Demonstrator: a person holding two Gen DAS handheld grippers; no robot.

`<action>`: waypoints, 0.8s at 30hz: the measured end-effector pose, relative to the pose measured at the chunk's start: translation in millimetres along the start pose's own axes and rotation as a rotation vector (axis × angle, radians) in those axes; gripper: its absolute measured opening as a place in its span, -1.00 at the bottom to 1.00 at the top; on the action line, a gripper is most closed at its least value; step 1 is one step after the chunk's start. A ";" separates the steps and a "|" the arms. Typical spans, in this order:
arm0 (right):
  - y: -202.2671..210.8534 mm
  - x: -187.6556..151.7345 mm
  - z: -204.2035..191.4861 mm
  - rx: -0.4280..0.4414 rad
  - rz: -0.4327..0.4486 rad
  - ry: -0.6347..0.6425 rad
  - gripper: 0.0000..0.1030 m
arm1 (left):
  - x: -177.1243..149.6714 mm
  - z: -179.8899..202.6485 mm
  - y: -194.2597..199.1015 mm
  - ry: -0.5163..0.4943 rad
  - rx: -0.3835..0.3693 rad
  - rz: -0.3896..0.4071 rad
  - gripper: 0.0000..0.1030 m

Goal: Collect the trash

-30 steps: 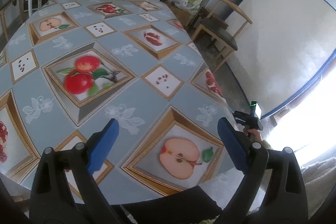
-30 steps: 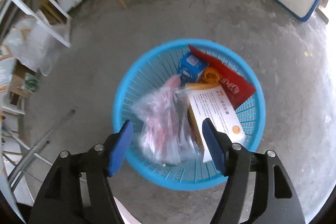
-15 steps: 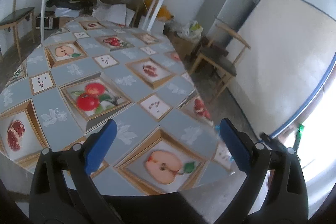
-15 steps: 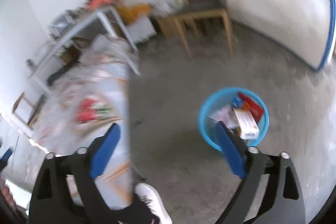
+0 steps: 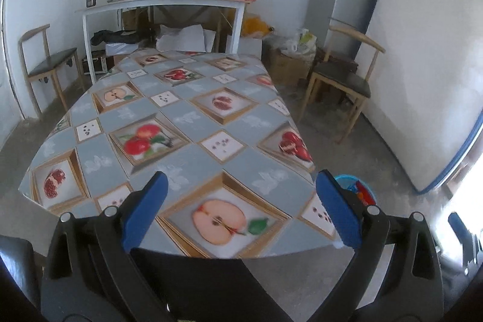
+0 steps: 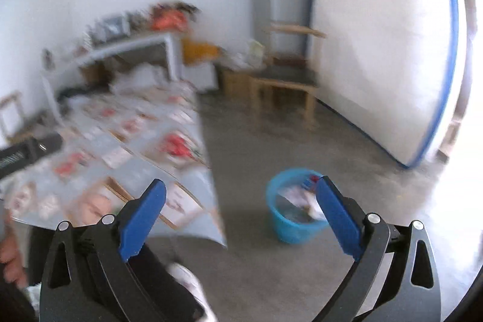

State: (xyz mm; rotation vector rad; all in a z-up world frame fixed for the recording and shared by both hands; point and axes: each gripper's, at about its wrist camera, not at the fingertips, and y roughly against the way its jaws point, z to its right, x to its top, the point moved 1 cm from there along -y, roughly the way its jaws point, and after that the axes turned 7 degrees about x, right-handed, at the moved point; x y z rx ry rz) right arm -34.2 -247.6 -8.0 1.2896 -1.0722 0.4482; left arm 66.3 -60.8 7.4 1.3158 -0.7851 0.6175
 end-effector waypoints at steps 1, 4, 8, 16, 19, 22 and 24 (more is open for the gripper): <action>1.4 -5.9 3.0 -0.017 -0.025 -0.031 0.88 | -4.4 4.9 2.9 -0.013 -0.003 0.014 0.84; 3.1 -25.2 12.8 -0.083 -0.066 -0.115 0.87 | -20.3 21.3 7.4 -0.084 -0.016 0.012 0.84; 5.2 -53.0 21.3 -0.163 -0.109 -0.174 0.88 | -37.5 35.1 6.8 -0.176 -0.071 -0.064 0.84; -5.2 -69.8 33.5 -0.213 -0.163 -0.226 0.88 | -59.6 41.7 6.8 -0.228 -0.074 -0.135 0.84; -4.4 -72.7 35.8 -0.228 -0.163 -0.229 0.88 | -61.4 45.2 8.7 -0.239 -0.074 -0.133 0.83; 0.2 -73.3 37.0 -0.254 -0.145 -0.230 0.88 | -63.5 51.0 8.5 -0.264 -0.077 -0.138 0.84; 2.2 -73.2 37.8 -0.272 -0.137 -0.233 0.88 | -65.3 54.9 8.6 -0.282 -0.081 -0.143 0.83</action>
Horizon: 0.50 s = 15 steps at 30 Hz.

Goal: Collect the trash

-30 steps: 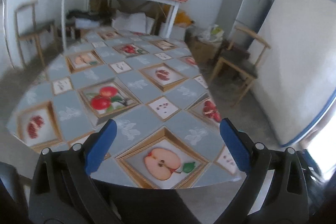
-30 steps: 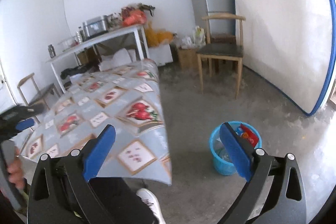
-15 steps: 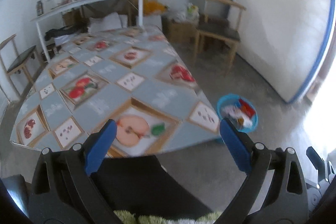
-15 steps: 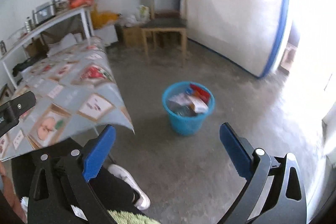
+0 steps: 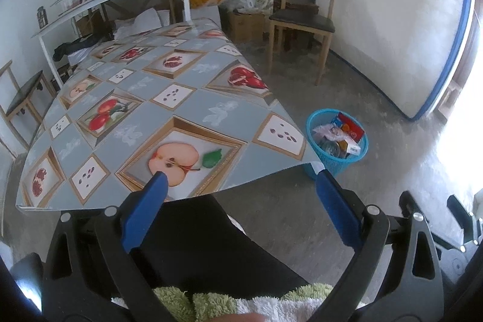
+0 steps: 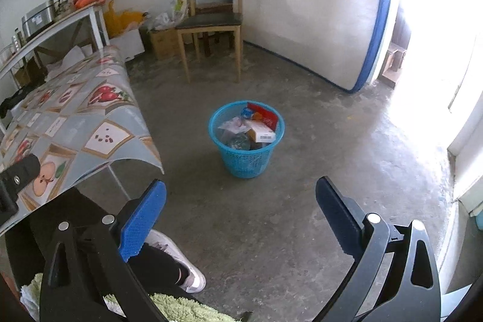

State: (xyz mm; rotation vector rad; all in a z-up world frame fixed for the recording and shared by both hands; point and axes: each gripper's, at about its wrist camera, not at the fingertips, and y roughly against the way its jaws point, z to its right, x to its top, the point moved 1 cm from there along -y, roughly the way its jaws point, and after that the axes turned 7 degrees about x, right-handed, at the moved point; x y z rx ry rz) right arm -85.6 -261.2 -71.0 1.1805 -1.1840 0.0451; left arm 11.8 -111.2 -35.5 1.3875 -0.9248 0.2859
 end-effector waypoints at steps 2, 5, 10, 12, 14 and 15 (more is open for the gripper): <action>0.8 -0.4 2.0 -0.014 0.002 -0.004 0.88 | 0.5 3.2 -1.9 -0.018 -0.005 -0.005 0.84; -0.1 -1.4 5.4 -0.026 -0.003 -0.015 0.88 | 0.5 8.9 -1.4 -0.041 -0.015 -0.001 0.84; -3.3 -0.8 9.9 -0.034 -0.013 -0.035 0.88 | 0.9 17.2 -0.3 -0.072 -0.018 0.009 0.84; -4.5 -0.7 10.3 -0.034 -0.015 -0.037 0.88 | 1.3 19.2 -0.6 -0.079 -0.015 0.009 0.83; -5.4 -0.6 10.4 -0.034 -0.016 -0.036 0.88 | 1.6 20.9 -1.5 -0.086 -0.013 0.008 0.83; -5.6 -0.5 10.2 -0.033 -0.016 -0.036 0.88 | 1.6 21.5 -1.4 -0.087 -0.013 0.007 0.84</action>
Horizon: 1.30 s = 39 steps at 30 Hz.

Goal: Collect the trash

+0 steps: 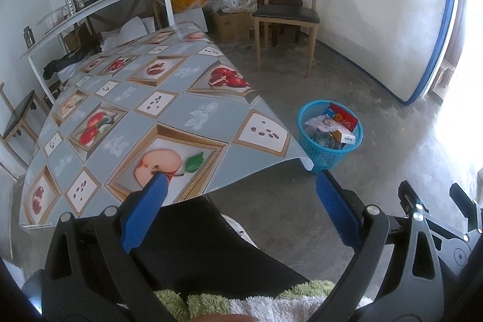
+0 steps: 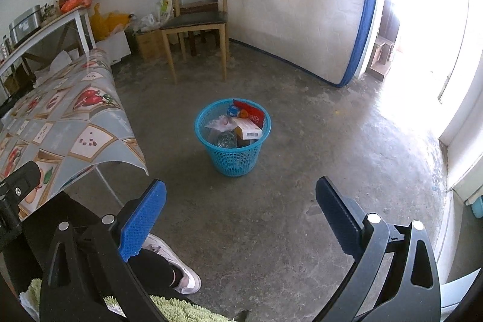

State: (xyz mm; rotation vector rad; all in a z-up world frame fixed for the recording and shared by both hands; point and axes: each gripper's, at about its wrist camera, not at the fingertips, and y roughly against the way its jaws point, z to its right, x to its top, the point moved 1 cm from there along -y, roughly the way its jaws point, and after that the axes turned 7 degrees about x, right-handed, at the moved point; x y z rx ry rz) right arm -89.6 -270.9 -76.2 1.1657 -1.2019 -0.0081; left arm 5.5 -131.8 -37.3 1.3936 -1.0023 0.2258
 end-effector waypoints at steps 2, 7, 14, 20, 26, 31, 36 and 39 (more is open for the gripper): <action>-0.7 -0.1 -0.5 0.000 -0.002 0.001 0.88 | 0.0 0.5 -0.1 -0.001 0.002 -0.001 0.84; -5.1 -1.4 -1.7 -0.001 -0.019 0.004 0.88 | 0.1 -0.5 -0.9 0.008 0.007 -0.003 0.84; -7.1 -2.3 -1.3 -0.001 -0.027 0.002 0.88 | -1.0 -10.1 -4.5 0.040 0.040 -0.019 0.83; -10.3 -2.8 -1.7 0.002 -0.037 0.003 0.88 | -0.8 -21.1 -3.3 0.077 0.076 -0.016 0.84; -11.0 -2.3 -4.1 0.003 -0.037 0.011 0.88 | -1.2 -24.1 -3.3 0.079 0.086 -0.017 0.83; -10.8 -2.3 -4.5 0.002 -0.037 0.011 0.88 | -2.3 -24.8 -4.3 0.076 0.082 -0.024 0.83; -10.8 -1.8 -5.6 0.002 -0.034 0.015 0.88 | -2.8 -25.1 -4.1 0.076 0.081 -0.024 0.84; -10.4 -2.1 -5.6 0.002 -0.034 0.014 0.88 | -2.2 -24.5 -4.2 0.076 0.081 -0.024 0.84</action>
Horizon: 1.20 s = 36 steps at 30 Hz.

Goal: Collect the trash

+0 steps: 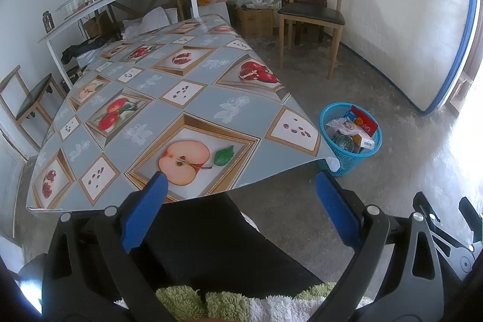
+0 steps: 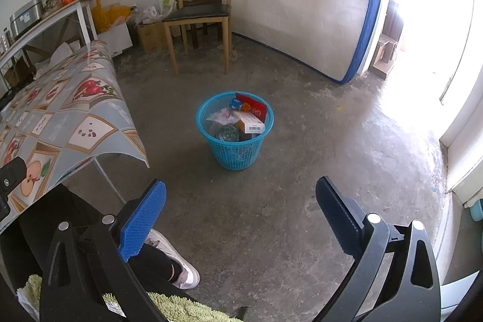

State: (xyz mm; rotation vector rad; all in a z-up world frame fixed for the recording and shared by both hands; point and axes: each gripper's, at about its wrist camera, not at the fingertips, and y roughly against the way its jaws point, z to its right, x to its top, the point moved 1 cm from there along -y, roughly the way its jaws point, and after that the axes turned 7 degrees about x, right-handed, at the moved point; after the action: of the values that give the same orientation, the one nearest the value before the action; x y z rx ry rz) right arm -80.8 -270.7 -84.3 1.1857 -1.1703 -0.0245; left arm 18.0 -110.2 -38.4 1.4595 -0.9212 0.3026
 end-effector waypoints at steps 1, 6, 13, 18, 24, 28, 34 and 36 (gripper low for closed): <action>0.4 -0.1 -0.5 0.000 0.001 0.001 0.88 | -0.4 -0.7 0.2 0.000 -0.001 -0.001 0.83; 0.3 0.0 -1.1 -0.001 0.002 0.002 0.88 | -1.9 -0.7 -2.1 -0.002 -0.004 -0.003 0.84; 0.5 -0.1 -1.4 -0.002 0.003 0.004 0.88 | -2.1 -0.5 -2.0 -0.005 -0.003 -0.004 0.84; 0.5 -0.5 -1.8 -0.001 0.003 0.004 0.88 | -1.1 0.0 -1.9 -0.002 -0.002 -0.003 0.83; 1.3 1.6 -0.8 0.001 0.008 0.009 0.88 | -1.3 -0.2 -1.7 -0.004 -0.002 -0.003 0.84; 1.4 3.0 -0.1 0.001 0.009 0.011 0.88 | -1.5 -0.1 -3.0 -0.005 -0.004 -0.003 0.84; 1.3 3.4 0.1 0.000 0.010 0.011 0.88 | -0.7 0.3 -2.5 -0.004 -0.003 -0.003 0.84; 1.4 2.6 -0.7 0.000 0.009 0.011 0.88 | -0.7 0.3 -2.5 -0.004 -0.003 -0.004 0.83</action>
State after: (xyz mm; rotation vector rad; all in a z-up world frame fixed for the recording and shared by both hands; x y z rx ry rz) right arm -79.8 -271.1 -81.4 1.1795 -1.1665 -0.0110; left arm 19.1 -110.6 -40.7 1.4593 -0.9218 0.2953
